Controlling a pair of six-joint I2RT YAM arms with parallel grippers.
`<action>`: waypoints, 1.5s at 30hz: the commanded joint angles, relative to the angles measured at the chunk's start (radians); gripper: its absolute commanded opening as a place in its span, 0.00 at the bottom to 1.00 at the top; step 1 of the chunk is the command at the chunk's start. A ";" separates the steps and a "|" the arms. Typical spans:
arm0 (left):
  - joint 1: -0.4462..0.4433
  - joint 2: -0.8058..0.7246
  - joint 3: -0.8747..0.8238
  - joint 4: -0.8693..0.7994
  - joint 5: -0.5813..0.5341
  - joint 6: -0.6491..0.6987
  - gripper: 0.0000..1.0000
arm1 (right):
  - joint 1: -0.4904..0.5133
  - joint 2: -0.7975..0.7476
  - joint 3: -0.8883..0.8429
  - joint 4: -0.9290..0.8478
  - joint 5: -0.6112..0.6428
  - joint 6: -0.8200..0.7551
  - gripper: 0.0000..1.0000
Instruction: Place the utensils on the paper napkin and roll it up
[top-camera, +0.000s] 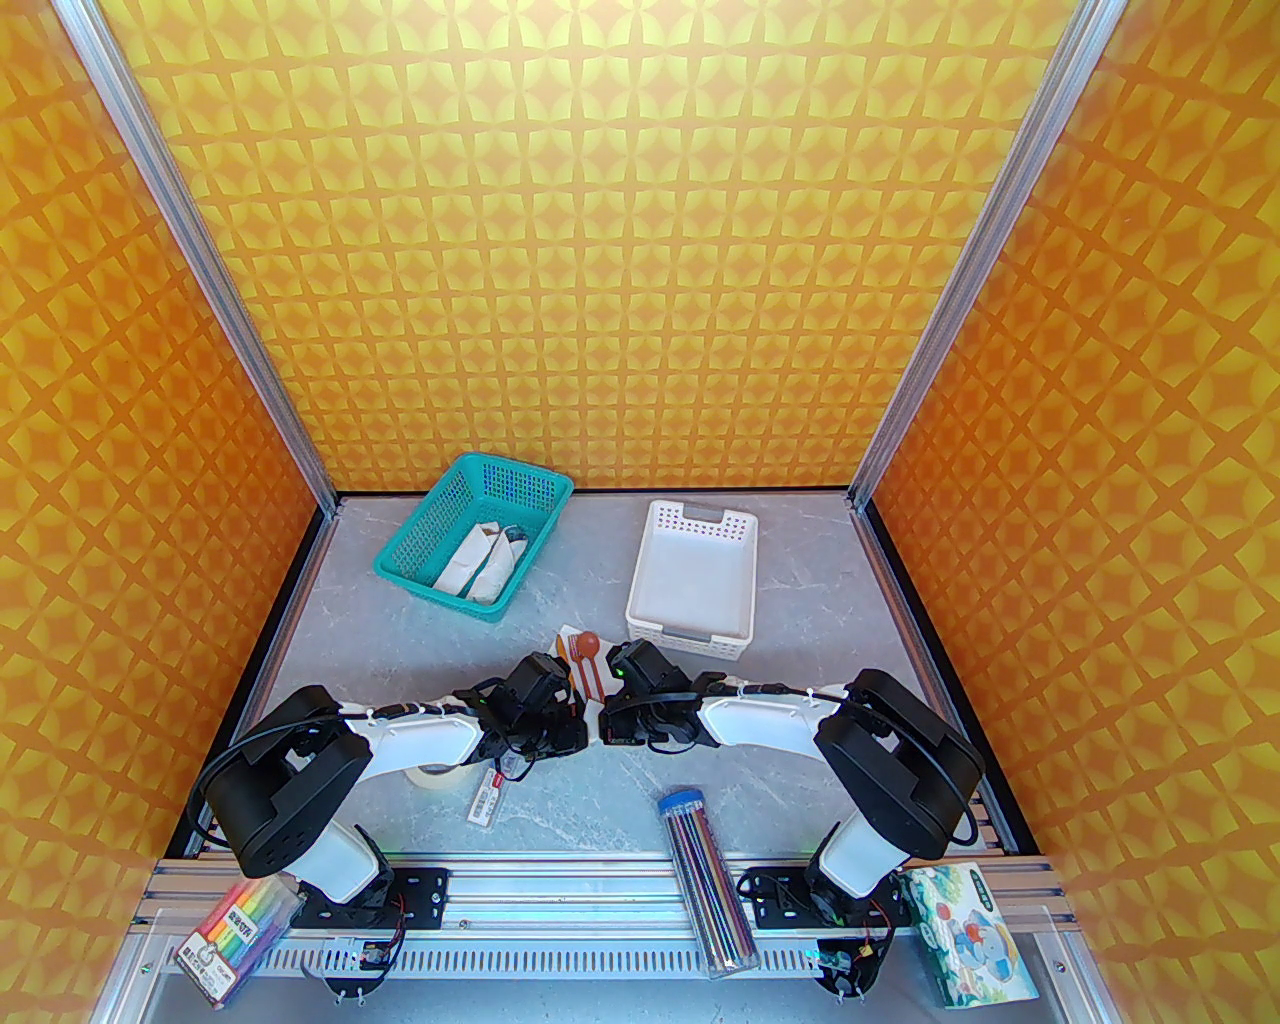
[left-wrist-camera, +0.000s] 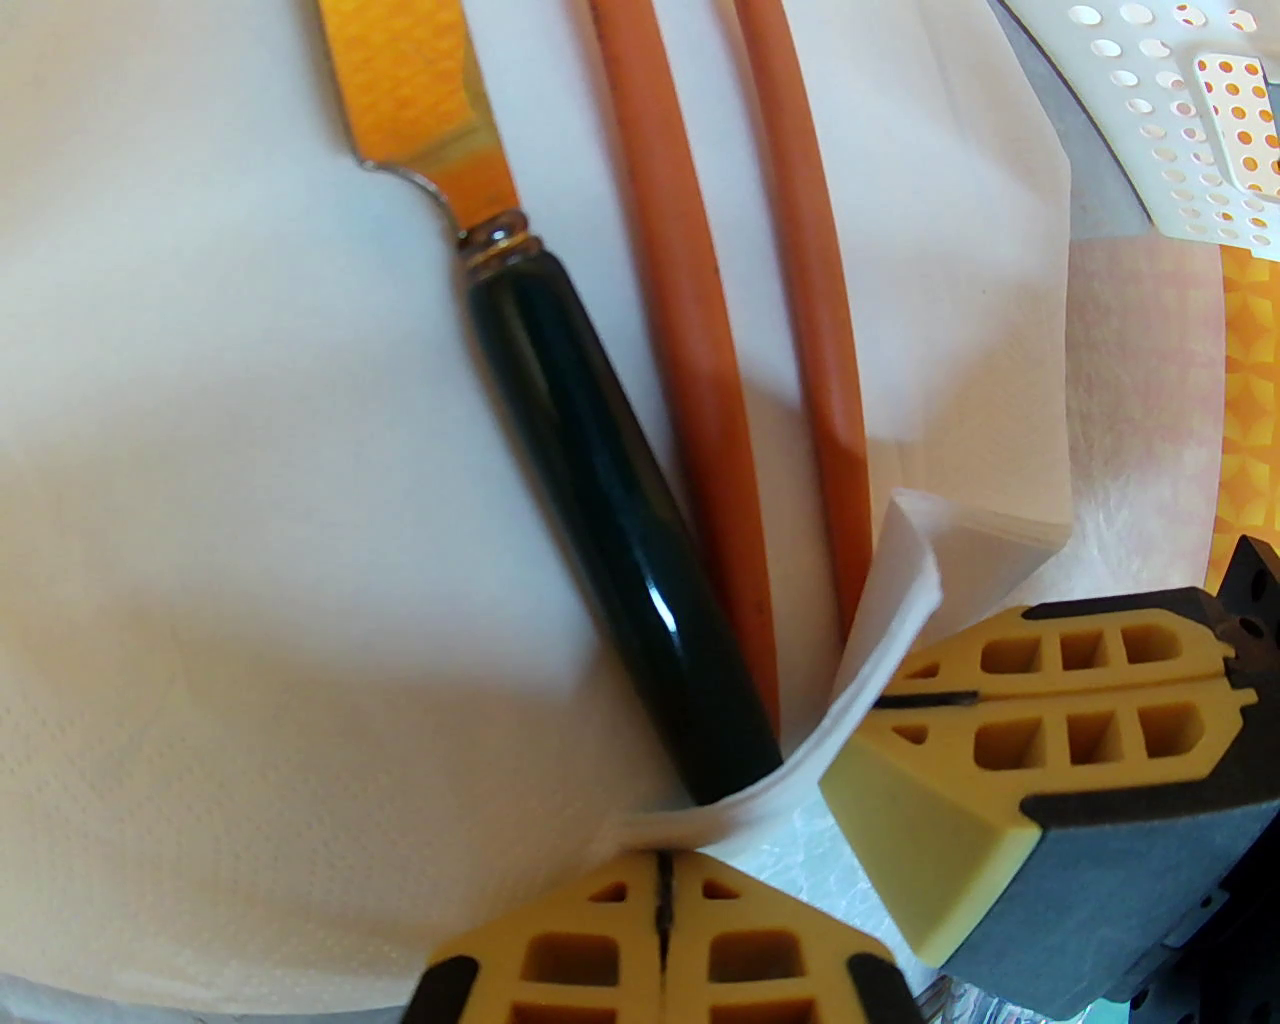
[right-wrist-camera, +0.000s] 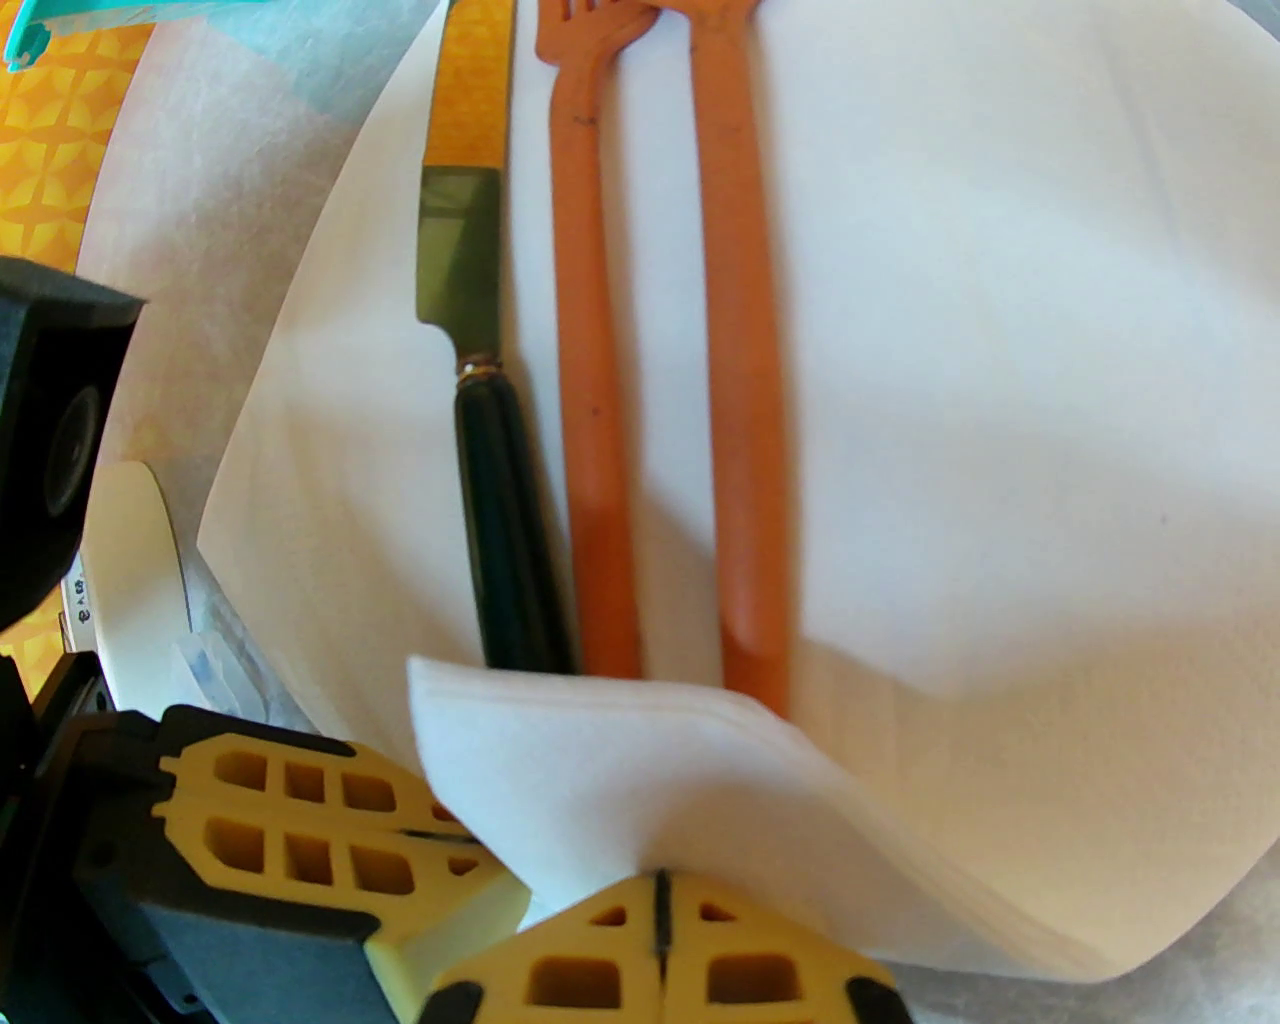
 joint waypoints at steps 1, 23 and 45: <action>0.006 0.009 -0.002 -0.055 -0.024 -0.014 0.03 | 0.004 0.011 0.020 -0.031 0.033 -0.008 0.00; 0.008 0.014 0.002 -0.076 -0.033 -0.026 0.00 | 0.002 -0.036 -0.002 -0.058 0.078 0.002 0.00; 0.008 0.013 0.000 -0.077 -0.033 -0.026 0.01 | -0.024 -0.044 -0.004 -0.091 0.108 -0.003 0.00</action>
